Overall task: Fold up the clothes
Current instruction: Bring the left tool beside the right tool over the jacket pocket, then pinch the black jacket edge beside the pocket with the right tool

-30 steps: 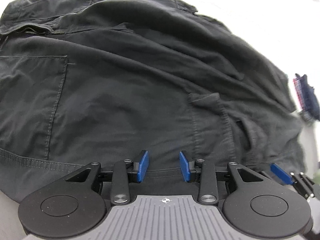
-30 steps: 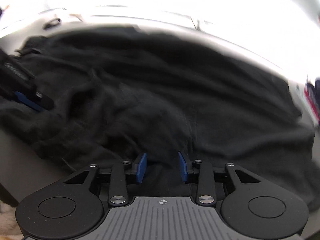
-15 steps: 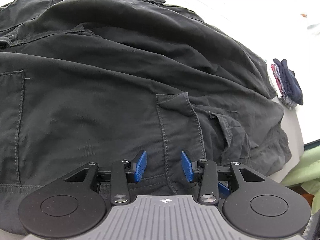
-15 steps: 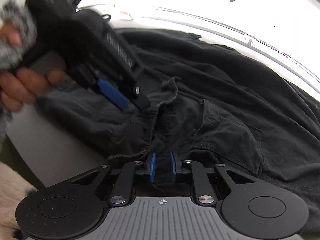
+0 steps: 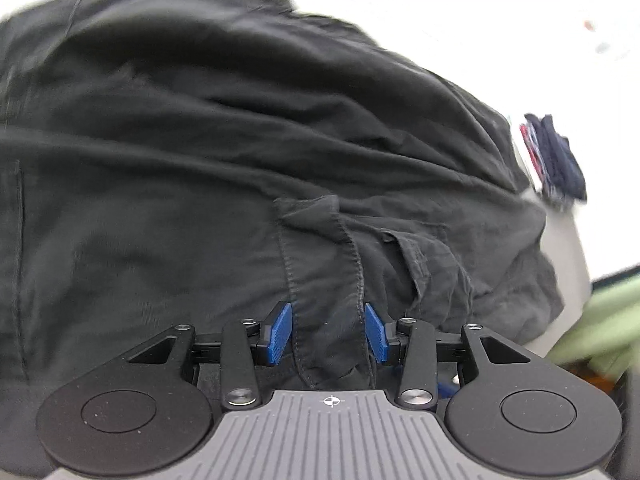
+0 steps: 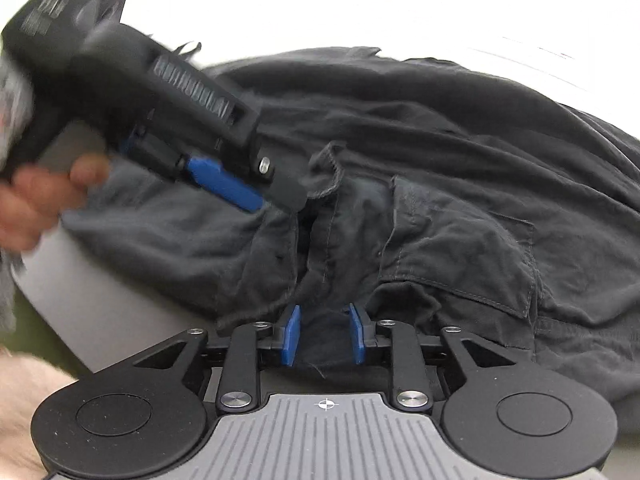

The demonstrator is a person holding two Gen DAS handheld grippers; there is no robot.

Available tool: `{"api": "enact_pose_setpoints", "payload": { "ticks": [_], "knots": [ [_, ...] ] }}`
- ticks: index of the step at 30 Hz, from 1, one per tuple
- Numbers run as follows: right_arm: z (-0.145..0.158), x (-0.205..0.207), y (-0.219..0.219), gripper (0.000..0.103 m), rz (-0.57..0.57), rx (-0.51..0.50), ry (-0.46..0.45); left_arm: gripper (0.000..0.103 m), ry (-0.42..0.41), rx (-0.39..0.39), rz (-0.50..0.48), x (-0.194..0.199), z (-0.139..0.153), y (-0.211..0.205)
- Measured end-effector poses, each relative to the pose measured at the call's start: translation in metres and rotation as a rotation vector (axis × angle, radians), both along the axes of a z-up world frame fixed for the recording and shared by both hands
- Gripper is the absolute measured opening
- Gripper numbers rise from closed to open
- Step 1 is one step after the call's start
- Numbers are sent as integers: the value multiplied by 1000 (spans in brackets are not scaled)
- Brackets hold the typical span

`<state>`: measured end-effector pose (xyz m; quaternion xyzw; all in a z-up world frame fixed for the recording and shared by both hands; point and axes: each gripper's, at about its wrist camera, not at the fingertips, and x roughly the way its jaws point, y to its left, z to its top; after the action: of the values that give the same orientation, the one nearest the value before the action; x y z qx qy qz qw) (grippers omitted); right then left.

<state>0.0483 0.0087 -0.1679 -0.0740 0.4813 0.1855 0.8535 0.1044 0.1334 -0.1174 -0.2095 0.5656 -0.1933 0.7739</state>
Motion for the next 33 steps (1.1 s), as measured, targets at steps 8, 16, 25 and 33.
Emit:
{"api": "enact_pose_setpoints", "payload": {
  "ticks": [8,16,25,33],
  "knots": [
    [18,-15,15,49,134,-10,-42,45,23,28,71,-6,0,21],
    [21,1,5,49,-60,225,147,45,46,20,91,-7,-5,25],
    [20,11,14,39,-214,234,276,45,57,9,78,-9,-10,28],
    [29,3,24,25,-202,203,230,45,54,-4,71,-8,-12,31]
  ]
}}
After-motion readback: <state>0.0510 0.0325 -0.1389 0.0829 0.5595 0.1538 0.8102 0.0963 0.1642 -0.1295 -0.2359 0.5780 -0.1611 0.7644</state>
